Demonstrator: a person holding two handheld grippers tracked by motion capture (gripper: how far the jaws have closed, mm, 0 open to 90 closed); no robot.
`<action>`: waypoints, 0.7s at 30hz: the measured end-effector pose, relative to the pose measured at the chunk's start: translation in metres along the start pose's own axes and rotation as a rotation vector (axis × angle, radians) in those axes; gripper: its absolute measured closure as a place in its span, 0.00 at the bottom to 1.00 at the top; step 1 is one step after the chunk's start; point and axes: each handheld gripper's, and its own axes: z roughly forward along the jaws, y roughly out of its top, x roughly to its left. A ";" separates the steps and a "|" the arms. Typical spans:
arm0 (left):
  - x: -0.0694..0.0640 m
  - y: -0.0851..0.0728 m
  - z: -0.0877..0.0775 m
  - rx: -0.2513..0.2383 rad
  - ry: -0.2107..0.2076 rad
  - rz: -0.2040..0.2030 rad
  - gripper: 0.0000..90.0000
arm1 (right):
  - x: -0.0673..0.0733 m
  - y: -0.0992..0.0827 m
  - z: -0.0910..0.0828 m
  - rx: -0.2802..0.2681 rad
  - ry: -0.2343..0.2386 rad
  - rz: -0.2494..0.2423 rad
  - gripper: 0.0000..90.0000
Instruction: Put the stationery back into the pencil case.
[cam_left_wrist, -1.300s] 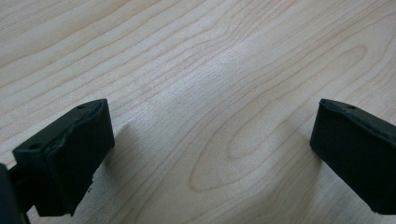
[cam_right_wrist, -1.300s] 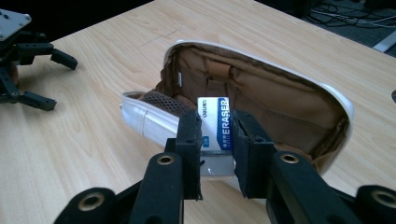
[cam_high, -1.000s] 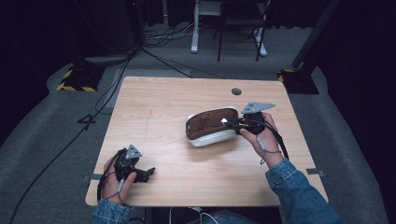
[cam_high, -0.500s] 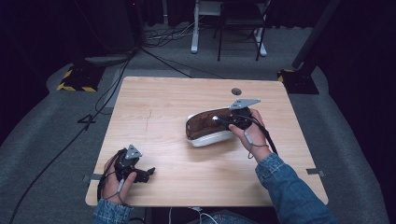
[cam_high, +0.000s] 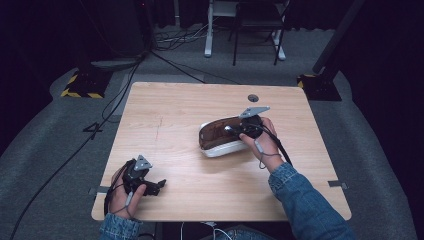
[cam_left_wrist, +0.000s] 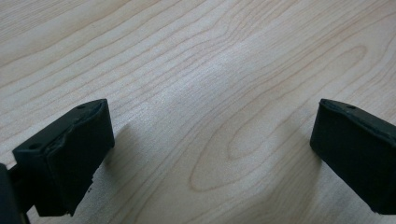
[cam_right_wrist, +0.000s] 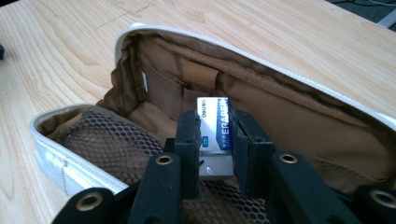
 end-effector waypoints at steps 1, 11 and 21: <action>0.000 0.000 0.000 0.000 0.000 0.000 0.00 | 0.000 -0.001 0.001 0.005 -0.005 -0.004 0.82; 0.000 0.000 0.000 0.000 0.000 0.000 0.00 | 0.000 -0.002 0.013 0.034 -0.022 -0.015 0.82; 0.000 0.000 0.000 0.000 0.000 0.000 0.00 | -0.001 -0.001 0.016 0.022 -0.031 -0.014 0.64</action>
